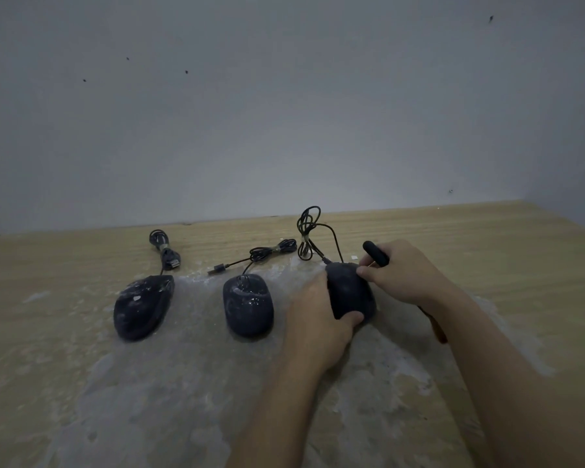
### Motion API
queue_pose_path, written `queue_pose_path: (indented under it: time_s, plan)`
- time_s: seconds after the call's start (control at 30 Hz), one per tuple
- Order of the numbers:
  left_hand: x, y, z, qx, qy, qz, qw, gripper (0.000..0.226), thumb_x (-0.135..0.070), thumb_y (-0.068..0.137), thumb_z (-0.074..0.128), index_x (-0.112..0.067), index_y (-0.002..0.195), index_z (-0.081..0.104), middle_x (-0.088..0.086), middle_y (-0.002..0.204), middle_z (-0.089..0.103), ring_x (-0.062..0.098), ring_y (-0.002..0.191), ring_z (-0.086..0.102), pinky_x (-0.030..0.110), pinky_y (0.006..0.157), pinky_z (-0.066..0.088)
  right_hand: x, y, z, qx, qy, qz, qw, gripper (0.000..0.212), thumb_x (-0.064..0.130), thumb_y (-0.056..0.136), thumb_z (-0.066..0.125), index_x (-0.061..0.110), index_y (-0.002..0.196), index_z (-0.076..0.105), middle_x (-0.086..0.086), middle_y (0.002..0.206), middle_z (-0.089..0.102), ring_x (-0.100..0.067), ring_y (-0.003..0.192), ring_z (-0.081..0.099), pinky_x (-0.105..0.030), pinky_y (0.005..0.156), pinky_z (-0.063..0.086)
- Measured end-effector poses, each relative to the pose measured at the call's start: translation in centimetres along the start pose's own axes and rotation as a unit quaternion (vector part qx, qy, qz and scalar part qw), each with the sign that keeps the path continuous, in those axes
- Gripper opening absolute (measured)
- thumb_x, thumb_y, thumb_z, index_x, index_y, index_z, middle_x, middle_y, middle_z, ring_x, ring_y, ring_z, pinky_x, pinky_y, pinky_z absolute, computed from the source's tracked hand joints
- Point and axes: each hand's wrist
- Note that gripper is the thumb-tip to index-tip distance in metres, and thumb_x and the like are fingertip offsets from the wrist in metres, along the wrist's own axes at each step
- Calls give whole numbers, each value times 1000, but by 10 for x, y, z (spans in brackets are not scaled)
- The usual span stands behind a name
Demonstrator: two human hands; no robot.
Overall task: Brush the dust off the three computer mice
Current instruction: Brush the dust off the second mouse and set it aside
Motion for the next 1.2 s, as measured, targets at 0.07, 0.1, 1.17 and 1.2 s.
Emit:
queue_pose_path:
  time_s: [0.07,0.1,1.17,1.2]
  plan:
    - [0,1,4,7,7,11,1000,59,-28,75,72,-19,127,46,0,127,57,17,115,53,29,93,43,-1,0,-1,0,-9,7,1000,11,19,82,64,9,86,67,-9,85,65,-21,82,58,-24,60,39]
    - [0,1,5,10,10,14,1000,59,-29,76,71,-19,128,45,0,127,57,17,115,52,29,93,43,-1,0,-2,3,-15,9,1000,12,20,82,64,9,86,66,-8,85,64,-20,81,57,-22,58,38]
    - [11,3,-4,24,68,72,995,74,-39,77,68,-27,141,31,-12,146,32,6,133,26,22,110,22,12,60,-1,-77,-249,75,963,32,33,88,59,6,104,58,-11,91,54,-30,87,55,-31,68,38]
    - [9,2,-5,28,69,72,995,75,-39,77,68,-26,141,31,-11,146,33,7,133,27,21,109,22,11,56,-2,-66,-252,86,962,34,35,87,59,6,106,58,-12,98,58,-31,93,57,-31,69,38]
Point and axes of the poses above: each hand's wrist, its own y-axis towards the middle knuckle, its own z-axis out of the palm, x = y × z
